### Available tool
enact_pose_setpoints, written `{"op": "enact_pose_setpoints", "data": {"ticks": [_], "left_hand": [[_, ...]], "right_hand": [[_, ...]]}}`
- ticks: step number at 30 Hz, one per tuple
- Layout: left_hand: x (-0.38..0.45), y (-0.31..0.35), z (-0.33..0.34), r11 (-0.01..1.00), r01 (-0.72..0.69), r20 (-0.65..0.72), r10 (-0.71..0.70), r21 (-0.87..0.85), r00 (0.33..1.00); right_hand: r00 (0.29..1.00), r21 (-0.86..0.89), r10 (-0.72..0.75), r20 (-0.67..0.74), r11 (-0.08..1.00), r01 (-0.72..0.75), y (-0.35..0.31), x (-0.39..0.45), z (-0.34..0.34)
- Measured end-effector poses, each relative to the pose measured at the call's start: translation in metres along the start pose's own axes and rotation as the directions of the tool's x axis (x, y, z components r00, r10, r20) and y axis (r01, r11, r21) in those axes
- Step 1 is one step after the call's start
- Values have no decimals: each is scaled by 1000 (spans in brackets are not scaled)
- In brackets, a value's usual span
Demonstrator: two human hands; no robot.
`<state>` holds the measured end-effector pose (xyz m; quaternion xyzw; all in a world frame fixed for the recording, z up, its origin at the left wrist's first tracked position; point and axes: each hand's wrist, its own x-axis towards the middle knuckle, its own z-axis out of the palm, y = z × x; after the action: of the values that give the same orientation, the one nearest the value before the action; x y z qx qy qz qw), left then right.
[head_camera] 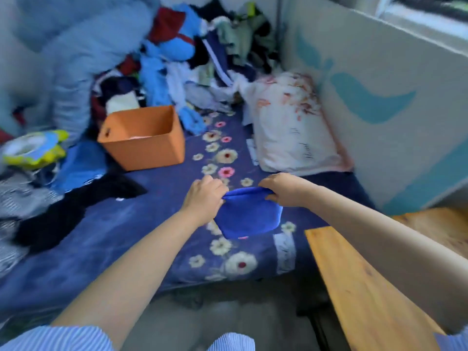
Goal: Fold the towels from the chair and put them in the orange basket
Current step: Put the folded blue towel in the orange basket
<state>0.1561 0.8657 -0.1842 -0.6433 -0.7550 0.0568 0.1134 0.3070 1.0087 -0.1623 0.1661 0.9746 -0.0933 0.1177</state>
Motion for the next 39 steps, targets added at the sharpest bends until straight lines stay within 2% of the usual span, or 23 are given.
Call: {"op": "enact_pose_setpoints", "data": {"ticks": [4,8,12,16,18,22,31,37,39], "left_hand": [[-44,-81,6,974,213,193,-194,-78,962],[-90,-174,19,902,375,255,-320,-212,913],[-114,-244,26,854,456,302,-378,-250,875],[-111,-294,32,821,513,325,-428,-249,843],[-103,-321,37,815,530,326,-448,-233,833],[-73,-368,51,858,482,362,-398,-177,843],[36,-484,96,833,525,357,-444,-172,822],[110,-551,118,787,557,371,-450,-265,813],[145,-575,132,780,545,374,-427,-309,823]], "right_hand": [[997,-54,-80,18,995,80,-78,69,-14],[984,-42,-173,33,984,175,-154,142,-30],[971,-12,-231,58,973,232,-207,200,-51],[968,15,-244,60,970,244,-231,246,-67],[969,17,-240,53,971,240,-239,275,-74],[972,26,-228,53,973,227,-239,334,-88],[986,139,-161,-30,977,164,-204,490,-122],[989,227,-25,-148,972,58,-181,572,-133],[981,275,67,-184,961,-14,-166,604,-136]]}}
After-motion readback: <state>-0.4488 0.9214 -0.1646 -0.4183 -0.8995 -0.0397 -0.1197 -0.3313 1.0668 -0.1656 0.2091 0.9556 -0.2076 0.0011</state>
